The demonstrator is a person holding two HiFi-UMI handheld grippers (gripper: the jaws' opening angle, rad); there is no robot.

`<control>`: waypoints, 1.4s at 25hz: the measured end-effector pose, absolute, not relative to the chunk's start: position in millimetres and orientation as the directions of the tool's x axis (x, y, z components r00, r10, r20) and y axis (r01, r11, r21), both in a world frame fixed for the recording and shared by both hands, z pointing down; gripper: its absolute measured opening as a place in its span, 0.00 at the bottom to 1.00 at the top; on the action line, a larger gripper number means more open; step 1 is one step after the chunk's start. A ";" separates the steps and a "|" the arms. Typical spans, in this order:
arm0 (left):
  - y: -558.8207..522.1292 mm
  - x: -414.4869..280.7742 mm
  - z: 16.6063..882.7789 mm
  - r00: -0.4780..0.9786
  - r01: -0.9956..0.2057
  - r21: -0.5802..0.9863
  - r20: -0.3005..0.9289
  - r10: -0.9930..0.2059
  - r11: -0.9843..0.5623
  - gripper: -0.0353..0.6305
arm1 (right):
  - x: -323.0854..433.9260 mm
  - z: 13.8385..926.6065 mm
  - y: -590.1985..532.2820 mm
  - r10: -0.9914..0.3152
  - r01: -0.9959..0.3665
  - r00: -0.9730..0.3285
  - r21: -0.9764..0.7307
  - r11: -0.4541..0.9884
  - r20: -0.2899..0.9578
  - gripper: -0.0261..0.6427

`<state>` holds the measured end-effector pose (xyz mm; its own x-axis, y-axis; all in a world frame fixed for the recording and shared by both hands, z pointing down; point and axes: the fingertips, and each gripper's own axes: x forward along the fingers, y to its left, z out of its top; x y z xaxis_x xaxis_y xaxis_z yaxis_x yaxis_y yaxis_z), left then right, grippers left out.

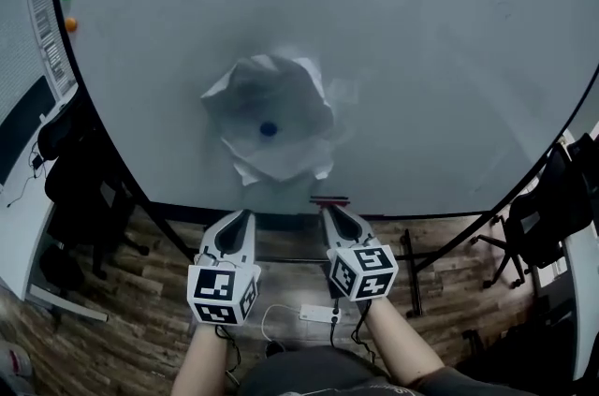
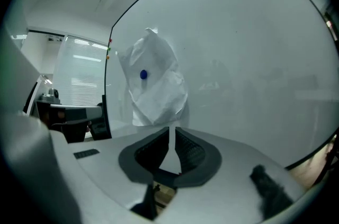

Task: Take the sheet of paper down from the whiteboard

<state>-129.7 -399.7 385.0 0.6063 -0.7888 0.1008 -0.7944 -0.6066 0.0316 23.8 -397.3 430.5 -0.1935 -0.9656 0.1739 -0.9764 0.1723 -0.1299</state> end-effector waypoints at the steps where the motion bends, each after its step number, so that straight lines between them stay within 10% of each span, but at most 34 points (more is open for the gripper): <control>1: -405.1 -128.6 383.0 0.619 -0.785 0.032 0.096 -0.779 -0.619 0.08 | 24.0 429.4 -401.2 -0.970 -0.979 -0.178 -0.133 0.157 0.167 0.08; 18: -451.9 -110.7 373.4 0.649 -0.760 0.040 0.089 -0.756 -0.648 0.08 | 27.5 417.9 -453.8 -0.978 -0.983 -0.126 -0.157 0.099 0.168 0.19; 35: -469.0 -86.5 329.1 0.621 -0.782 -0.057 -0.002 -0.784 -0.620 0.09 | 34.8 414.9 -468.7 -0.969 -0.986 -0.147 -0.103 0.129 0.196 0.08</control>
<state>-86.5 -469.0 329.1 0.6214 -0.7835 -0.0023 -0.7823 -0.6203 -0.0569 34.8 -468.7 414.9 -0.1473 -0.9695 0.1960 -0.9863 0.1290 -0.1032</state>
